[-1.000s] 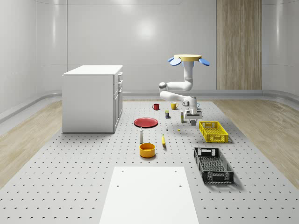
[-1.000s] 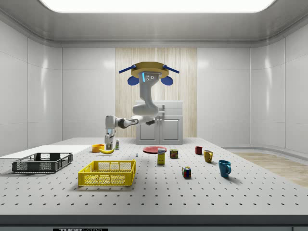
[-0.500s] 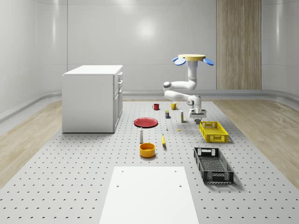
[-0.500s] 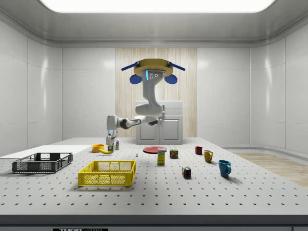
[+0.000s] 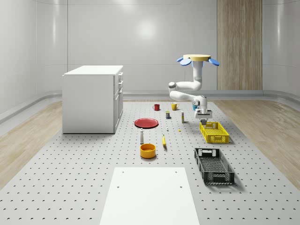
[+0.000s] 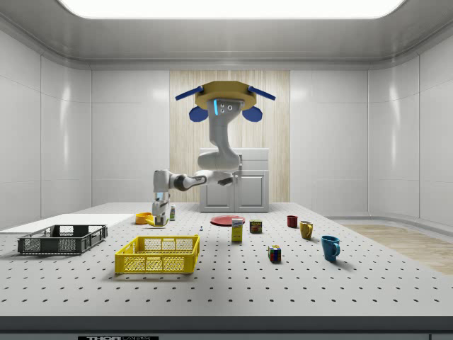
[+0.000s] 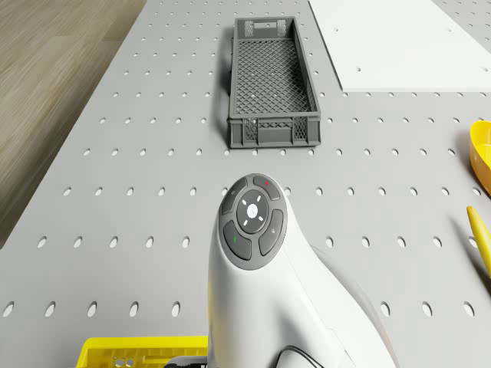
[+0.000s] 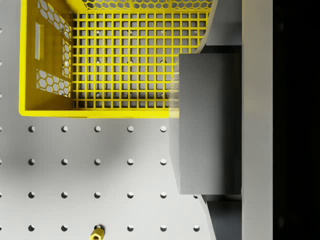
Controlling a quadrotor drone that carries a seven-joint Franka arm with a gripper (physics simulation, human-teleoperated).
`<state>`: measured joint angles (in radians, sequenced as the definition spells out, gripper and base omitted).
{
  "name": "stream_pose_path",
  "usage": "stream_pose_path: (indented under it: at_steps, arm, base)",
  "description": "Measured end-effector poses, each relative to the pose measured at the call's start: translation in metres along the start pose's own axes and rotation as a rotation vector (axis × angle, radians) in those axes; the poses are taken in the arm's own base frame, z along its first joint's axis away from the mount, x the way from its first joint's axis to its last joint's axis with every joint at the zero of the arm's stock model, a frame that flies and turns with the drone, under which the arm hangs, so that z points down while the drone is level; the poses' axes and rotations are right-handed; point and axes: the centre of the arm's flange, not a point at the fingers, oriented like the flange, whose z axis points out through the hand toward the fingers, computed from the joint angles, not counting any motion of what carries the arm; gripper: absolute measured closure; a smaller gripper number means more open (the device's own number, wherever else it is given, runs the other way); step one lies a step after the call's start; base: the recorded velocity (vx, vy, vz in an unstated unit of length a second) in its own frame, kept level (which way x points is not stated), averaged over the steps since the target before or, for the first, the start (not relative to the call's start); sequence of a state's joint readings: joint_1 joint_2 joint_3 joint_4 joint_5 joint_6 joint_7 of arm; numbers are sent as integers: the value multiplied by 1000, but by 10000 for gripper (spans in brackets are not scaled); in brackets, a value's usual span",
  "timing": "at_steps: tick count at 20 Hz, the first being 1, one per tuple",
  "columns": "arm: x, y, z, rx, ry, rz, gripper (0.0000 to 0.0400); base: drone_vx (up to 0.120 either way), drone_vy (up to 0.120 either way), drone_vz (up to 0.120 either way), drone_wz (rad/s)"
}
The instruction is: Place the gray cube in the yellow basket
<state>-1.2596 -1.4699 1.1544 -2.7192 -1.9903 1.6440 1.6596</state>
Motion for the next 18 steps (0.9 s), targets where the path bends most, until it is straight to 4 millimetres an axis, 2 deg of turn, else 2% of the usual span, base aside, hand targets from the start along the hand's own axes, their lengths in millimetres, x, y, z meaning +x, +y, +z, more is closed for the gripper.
stream_pose_path:
  at_steps: [7, 12, 18]
  arm:
    - [0, 0, 0, 0, 0, 0, 150]
    - [0, 0, 0, 0, 0, 0, 150]
    - [0, 0, 0, 0, 0, 0, 150]
  base:
    - [0, 120, 0, 0]
    - [0, 120, -88, 0]
    - [0, 120, -120, 0]
